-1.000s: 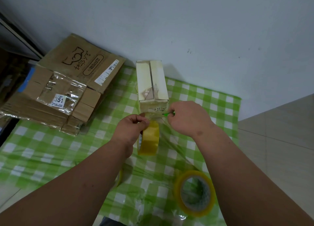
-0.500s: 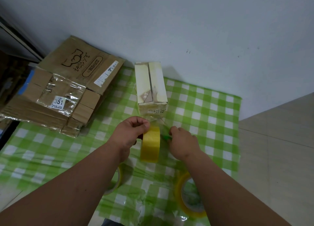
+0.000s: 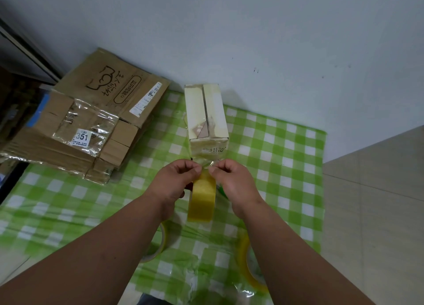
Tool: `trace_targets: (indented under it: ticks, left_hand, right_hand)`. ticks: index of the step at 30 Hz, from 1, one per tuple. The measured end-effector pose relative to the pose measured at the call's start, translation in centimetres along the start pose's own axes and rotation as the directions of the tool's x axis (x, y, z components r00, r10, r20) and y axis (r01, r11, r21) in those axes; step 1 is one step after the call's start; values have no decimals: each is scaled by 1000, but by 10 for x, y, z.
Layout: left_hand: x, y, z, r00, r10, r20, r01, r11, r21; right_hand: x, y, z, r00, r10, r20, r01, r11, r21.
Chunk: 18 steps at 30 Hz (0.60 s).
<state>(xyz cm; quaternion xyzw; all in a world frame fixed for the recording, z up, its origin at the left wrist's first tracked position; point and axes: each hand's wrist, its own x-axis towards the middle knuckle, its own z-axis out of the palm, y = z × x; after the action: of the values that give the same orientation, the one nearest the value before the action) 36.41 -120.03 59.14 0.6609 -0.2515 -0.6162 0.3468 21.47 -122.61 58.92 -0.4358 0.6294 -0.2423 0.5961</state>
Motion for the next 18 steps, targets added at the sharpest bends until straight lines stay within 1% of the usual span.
trace_targets:
  ticks: [3, 5, 8, 10, 12, 15, 18]
  left_hand:
    - [-3, -3, 2, 998, 66, -19, -65, 998, 24]
    - [-5, -5, 3, 992, 124, -21, -121, 987, 103]
    - [-8, -5, 0, 990, 142, 16, -142, 975, 172]
    - [-10, -3, 0, 984, 177, 13, -173, 943, 283]
    - [-11, -2, 1, 972, 234, 17, -217, 868, 447]
    - [-15, -1, 1, 933, 354, 56, -299, 683, 667]
    - [-17, -1, -4, 867, 479, 135, -423, 566, 707]
  right_hand:
    - [-1, 2, 3, 999, 45, 21, -46, 998, 54]
    - [-1, 3, 4, 996, 85, 29, -87, 994, 73]
    - [-3, 4, 4, 989, 139, 51, -143, 986, 82]
    - [-6, 4, 5, 987, 150, 50, -154, 985, 82]
    - [-7, 5, 6, 987, 152, 45, -156, 984, 83]
    - [-9, 4, 6, 988, 146, 55, -151, 985, 83]
    - [-10, 2, 8, 988, 135, 71, -140, 988, 67]
